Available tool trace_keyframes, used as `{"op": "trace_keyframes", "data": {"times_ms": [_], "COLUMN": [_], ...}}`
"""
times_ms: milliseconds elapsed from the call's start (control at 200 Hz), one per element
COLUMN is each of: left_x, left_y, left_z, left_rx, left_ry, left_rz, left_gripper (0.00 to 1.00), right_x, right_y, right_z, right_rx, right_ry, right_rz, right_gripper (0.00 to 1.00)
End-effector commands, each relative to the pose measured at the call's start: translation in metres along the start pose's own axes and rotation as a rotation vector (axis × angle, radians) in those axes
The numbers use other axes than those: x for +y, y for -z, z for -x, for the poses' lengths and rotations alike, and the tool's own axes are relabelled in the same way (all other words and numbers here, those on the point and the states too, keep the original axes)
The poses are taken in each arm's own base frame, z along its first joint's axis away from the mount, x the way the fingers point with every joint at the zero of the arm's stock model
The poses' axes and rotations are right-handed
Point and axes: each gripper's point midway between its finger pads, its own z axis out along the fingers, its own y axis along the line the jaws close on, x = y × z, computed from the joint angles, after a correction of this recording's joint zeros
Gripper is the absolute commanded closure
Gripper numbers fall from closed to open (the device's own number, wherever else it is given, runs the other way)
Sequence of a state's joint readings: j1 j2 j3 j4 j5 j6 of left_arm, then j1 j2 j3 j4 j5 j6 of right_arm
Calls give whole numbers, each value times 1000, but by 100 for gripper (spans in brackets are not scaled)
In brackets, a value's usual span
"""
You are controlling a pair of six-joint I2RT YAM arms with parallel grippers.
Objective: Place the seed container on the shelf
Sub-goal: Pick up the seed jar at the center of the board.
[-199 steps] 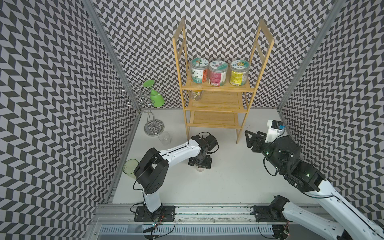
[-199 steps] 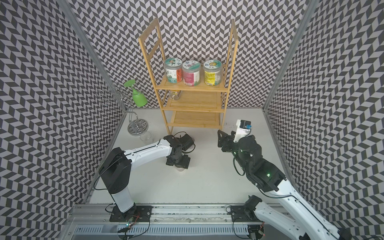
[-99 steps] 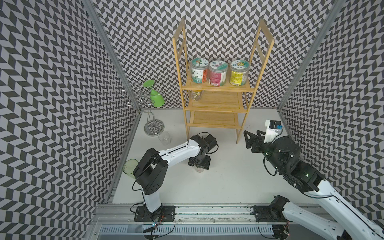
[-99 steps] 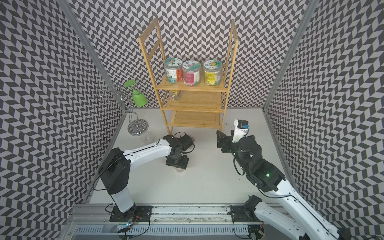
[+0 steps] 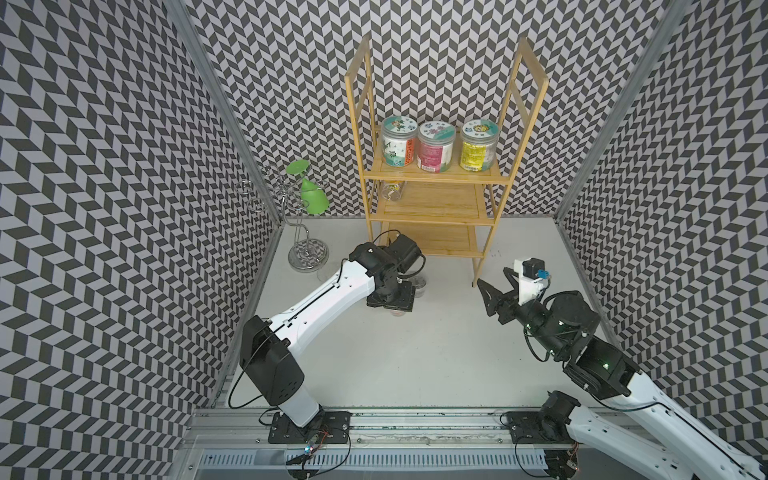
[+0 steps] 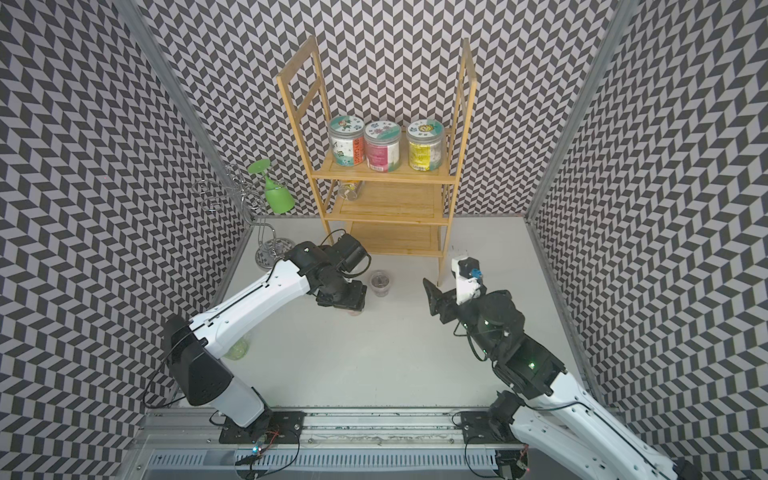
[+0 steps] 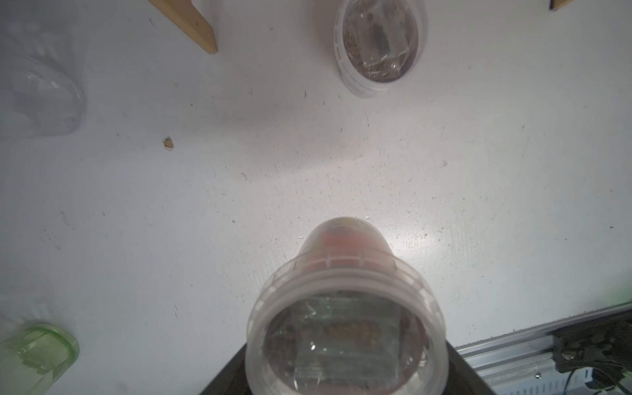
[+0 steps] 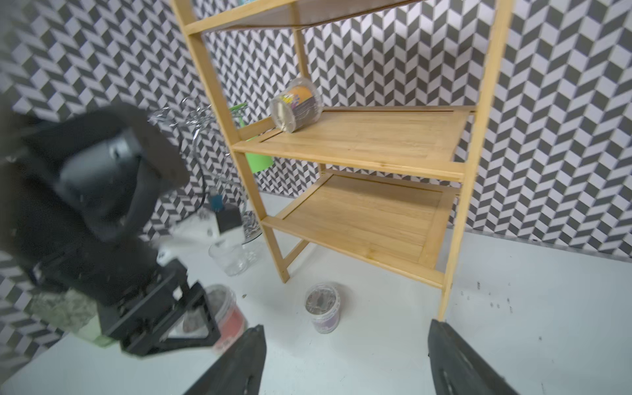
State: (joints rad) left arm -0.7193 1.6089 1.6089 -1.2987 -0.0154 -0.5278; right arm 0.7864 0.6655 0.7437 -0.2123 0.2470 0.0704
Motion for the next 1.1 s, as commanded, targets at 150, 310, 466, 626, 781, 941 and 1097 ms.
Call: {"op": "trace_keyframes", "data": {"times_ms": [150,310,466,626,781,941,1097], "left_x": [6,11,14,19,19,18,17], "left_y": [40,50,54,57,57,60,61], "left_z": [-3,-4,-6,-8,-10,-10,-11], "left_rx": [-18,-32,-32,-37,-33,-38,-40], "left_ry": [35,42,36,33,26,25,22], "left_rz": [-121,-164,-189,-204,-212,-221,-230], "left_gripper": [29,30,30,30,30,30,30], "right_x": [78,118,134,138,153,157,167], "right_y": [5,2,-12,-31,-45,-58,-69], "right_z": [-17,-37,-47,-56,-61,-62,-63], "right_rx": [-82,-101,-131,-122,-145,-160,-166], "right_ry": [228,286,318,327,346,294,305], "right_rz": [185,272,291,241,276,297,333], "right_gripper": [14,8,3,1,0,1,1]}}
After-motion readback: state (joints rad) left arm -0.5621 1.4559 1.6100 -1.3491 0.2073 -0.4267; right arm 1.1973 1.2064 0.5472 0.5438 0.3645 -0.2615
